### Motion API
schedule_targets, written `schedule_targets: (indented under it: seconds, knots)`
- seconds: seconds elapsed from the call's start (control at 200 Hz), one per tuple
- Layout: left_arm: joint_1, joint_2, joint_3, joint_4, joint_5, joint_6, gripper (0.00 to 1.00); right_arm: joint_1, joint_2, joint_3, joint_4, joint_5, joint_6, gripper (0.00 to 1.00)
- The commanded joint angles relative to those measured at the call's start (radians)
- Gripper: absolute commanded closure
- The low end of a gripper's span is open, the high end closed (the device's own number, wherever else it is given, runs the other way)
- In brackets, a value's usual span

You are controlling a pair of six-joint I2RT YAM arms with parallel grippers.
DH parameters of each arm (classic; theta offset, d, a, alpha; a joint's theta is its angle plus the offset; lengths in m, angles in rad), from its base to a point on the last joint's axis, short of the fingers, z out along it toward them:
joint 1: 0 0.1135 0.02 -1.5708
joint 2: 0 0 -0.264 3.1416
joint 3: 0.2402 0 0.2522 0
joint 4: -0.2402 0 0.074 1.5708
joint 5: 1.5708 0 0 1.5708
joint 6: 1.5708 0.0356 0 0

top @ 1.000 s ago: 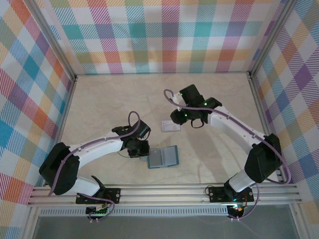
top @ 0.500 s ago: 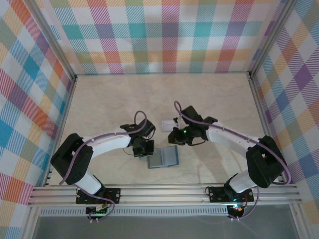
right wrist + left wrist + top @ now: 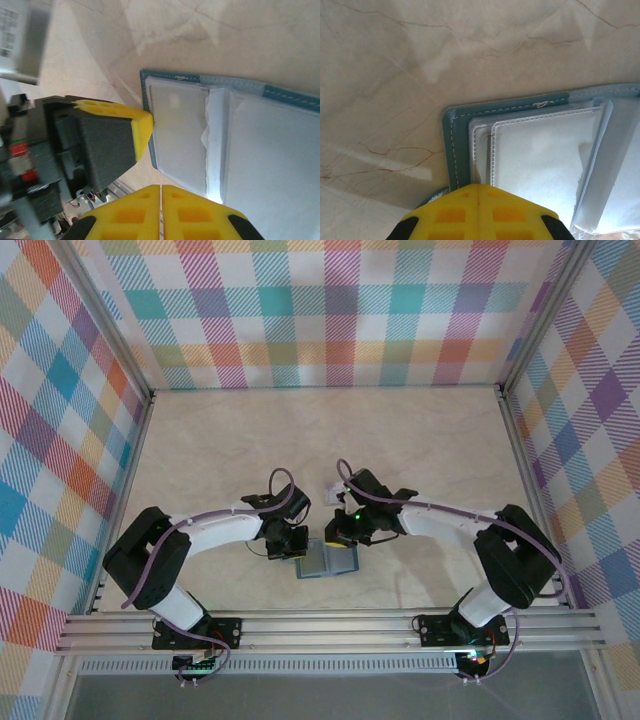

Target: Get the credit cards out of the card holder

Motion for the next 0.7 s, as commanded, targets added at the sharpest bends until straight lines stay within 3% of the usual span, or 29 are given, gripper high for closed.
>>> schedule_targets:
  seconds: [0.0,0.31,0.695]
  knots:
    - [-0.011,-0.012,-0.030,-0.002,0.006,-0.003,0.95,0.030,0.056,0.036,0.038,-0.013,0.052,0.90]
    - [-0.012,-0.023,-0.037,-0.003,0.006,-0.001,0.96,0.093,0.208,0.126,0.068,-0.014,0.090,0.93]
    - [-0.012,-0.027,-0.038,-0.002,0.013,-0.001,0.96,0.106,0.284,0.145,0.055,-0.006,0.101,0.93]
